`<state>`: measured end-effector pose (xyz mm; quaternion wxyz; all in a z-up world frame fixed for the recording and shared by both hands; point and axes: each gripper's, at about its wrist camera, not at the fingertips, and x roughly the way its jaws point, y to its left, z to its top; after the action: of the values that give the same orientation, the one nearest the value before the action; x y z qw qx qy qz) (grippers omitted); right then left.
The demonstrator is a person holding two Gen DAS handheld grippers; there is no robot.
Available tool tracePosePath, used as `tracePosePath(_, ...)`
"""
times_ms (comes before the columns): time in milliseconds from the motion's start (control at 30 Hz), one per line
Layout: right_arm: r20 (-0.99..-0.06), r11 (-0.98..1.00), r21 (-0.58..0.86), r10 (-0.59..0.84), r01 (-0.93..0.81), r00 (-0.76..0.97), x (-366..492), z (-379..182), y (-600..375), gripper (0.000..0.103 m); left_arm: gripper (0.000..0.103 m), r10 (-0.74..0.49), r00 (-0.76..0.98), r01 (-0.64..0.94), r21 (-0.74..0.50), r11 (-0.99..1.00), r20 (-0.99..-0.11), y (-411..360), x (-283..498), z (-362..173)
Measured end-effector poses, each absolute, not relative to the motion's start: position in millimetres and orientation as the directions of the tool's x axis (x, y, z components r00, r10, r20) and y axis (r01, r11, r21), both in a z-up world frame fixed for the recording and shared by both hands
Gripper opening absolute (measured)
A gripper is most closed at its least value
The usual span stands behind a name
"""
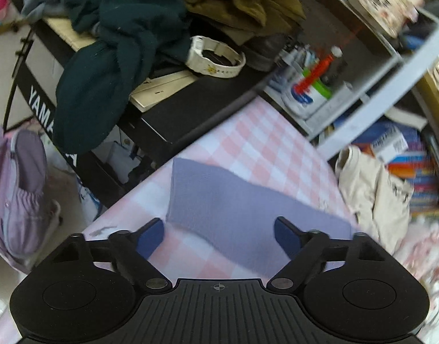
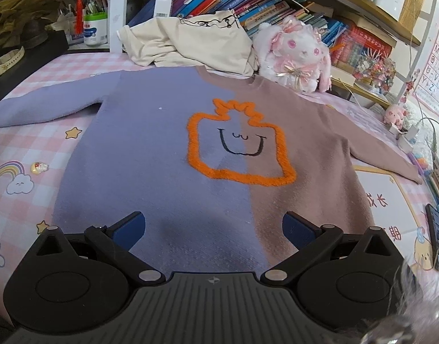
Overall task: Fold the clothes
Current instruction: 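Grasp the lavender sleeve cuff with the left tool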
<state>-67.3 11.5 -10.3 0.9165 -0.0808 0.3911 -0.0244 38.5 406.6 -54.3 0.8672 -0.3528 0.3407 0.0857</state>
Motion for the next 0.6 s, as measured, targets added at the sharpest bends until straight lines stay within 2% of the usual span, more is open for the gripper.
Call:
tracePosePath(167,-0.713,0.986,-0.17,-0.122,-0.001,0.691,-72,-10,7,0.103,0.068,-0.076,0.768,-0.428,-0.598,0.678,-0.636,412,46,-58)
tracePosePath(267,-0.714,0.985,-0.169,-0.131,0.013,0.688,-74,-10,3,0.103,0.065,-0.074,0.776,-0.454,-0.636,0.624,-0.626,417,47,-60)
tracePosePath(333,-0.714,0.986,-0.168,-0.136,0.02,0.687,-75,-10,0,0.103,0.055,-0.066,0.777,-0.48,-0.657,0.581,-0.626,422,47,-62)
tracePosePath(400,-0.715,0.986,-0.166,-0.139,0.026,0.686,-76,-10,-2,0.103,0.04,-0.059,0.774,-0.502,-0.668,0.55,-0.63,425,47,-64)
tracePosePath(533,-0.716,0.986,-0.164,-0.136,0.024,0.685,-77,-11,-4,0.103,0.038,-0.053,0.772,-0.521,-0.678,0.518,-0.634,428,47,-66)
tracePosePath(600,-0.719,0.987,-0.16,-0.132,0.022,0.683,-77,-12,-6,0.103,0.031,-0.046,0.767,-0.527,-0.669,0.524,-0.64,427,48,-67)
